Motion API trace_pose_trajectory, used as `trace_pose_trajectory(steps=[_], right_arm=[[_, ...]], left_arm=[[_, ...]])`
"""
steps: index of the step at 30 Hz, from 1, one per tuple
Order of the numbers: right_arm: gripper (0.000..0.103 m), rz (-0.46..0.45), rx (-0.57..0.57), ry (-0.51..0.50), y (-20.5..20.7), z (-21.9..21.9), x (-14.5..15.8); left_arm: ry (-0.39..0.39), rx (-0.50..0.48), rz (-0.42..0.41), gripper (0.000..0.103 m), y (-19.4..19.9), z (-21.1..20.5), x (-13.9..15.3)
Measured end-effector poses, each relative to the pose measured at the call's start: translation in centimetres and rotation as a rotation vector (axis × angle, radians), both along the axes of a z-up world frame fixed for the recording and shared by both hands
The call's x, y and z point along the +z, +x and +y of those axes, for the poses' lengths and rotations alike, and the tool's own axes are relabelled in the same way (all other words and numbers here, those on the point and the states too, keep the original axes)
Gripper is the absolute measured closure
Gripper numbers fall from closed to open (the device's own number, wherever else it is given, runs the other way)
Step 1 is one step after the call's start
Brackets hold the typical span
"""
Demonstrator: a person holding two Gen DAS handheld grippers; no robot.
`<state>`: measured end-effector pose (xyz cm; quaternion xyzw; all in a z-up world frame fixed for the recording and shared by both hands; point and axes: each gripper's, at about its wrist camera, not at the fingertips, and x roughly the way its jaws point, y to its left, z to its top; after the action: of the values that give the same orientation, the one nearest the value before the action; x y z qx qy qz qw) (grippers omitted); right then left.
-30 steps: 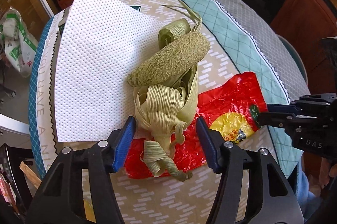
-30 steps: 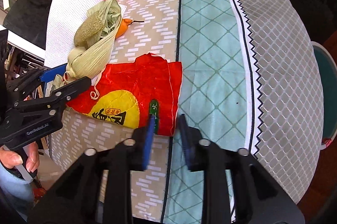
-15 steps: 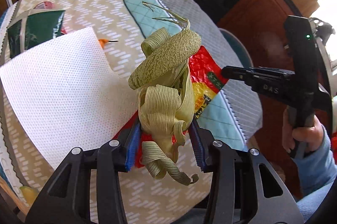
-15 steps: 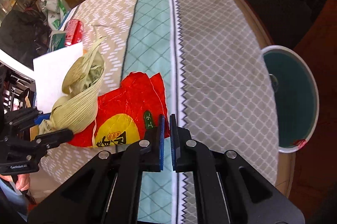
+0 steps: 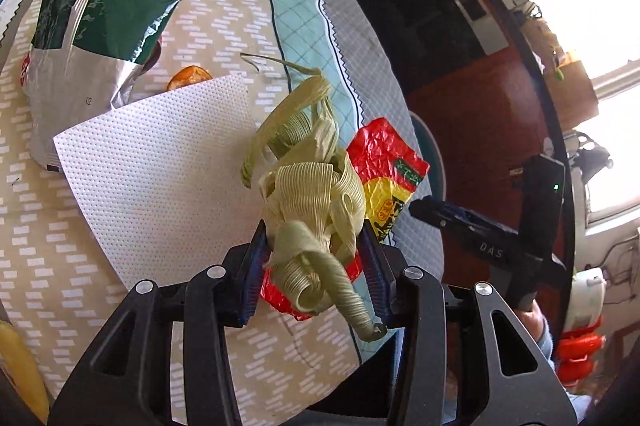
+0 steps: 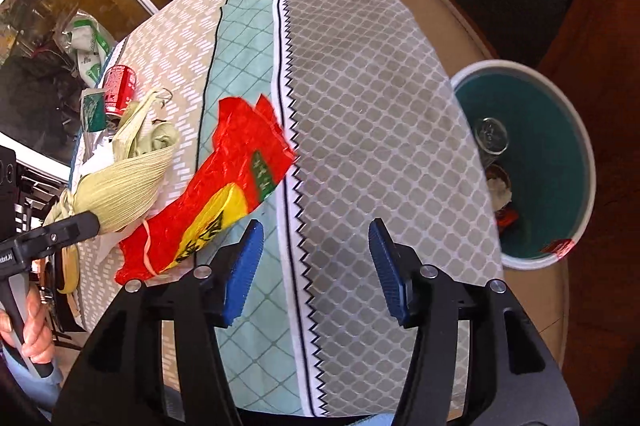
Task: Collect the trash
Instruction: 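Lift the corn husk with the left tool while the right tool grasps the red-yellow bag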
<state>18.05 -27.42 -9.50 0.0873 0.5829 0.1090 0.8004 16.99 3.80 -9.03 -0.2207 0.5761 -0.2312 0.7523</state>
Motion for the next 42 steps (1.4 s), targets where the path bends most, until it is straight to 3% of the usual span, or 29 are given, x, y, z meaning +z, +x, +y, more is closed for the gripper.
trace_pose_trajectory(steps=[5, 12, 14, 15, 16, 24, 28, 30, 32, 36, 42], right_arm=[[0.051, 0.04, 0.019, 0.118, -0.1, 2.5, -0.8], [0.051, 0.05, 0.036, 0.183, 1.9, 6.2, -2.0], [0.067, 0.057, 0.045, 0.18, 2.4, 7.0, -2.5], [0.086, 0.057, 0.054, 0.173, 2.5, 7.5, -2.6], [0.094, 0.056, 0.063, 0.158, 2.6, 7.8, -2.7], [0.093, 0.059, 0.081, 0.177, 2.7, 6.9, -2.3], [0.092, 0.074, 0.081, 0.176, 2.5, 6.3, -2.6], [0.089, 0.082, 0.08, 0.179, 2.5, 6.2, -2.9], [0.082, 0.086, 0.074, 0.179, 2.3, 6.2, -3.0], [0.071, 0.078, 0.076, 0.177, 1.8, 6.6, -3.0], [0.066, 0.046, 0.097, 0.15, 2.0, 8.2, -2.8]], left_arm=[[-0.001, 0.072, 0.009, 0.058, 0.4, 2.3, -0.6], [0.169, 0.024, -0.056, 0.052, -0.1, 1.6, -0.1], [0.219, 0.005, -0.073, 0.046, -0.2, 1.3, -0.2], [0.248, -0.004, -0.086, 0.043, -0.3, 1.1, -0.1], [0.284, -0.01, -0.105, 0.038, -0.3, 0.8, 0.1], [0.504, -0.082, -0.188, 0.033, -0.2, -0.6, -0.2], [0.543, -0.146, -0.185, 0.033, -0.9, -1.0, -1.4], [0.58, -0.162, -0.202, 0.053, -1.2, -1.3, -1.7], [0.542, -0.142, -0.197, 0.059, -1.1, -0.8, -1.6], [0.367, -0.072, -0.112, 0.059, 0.0, 1.5, -2.1], [0.306, -0.087, -0.11, 0.059, -0.6, 2.0, -2.7]])
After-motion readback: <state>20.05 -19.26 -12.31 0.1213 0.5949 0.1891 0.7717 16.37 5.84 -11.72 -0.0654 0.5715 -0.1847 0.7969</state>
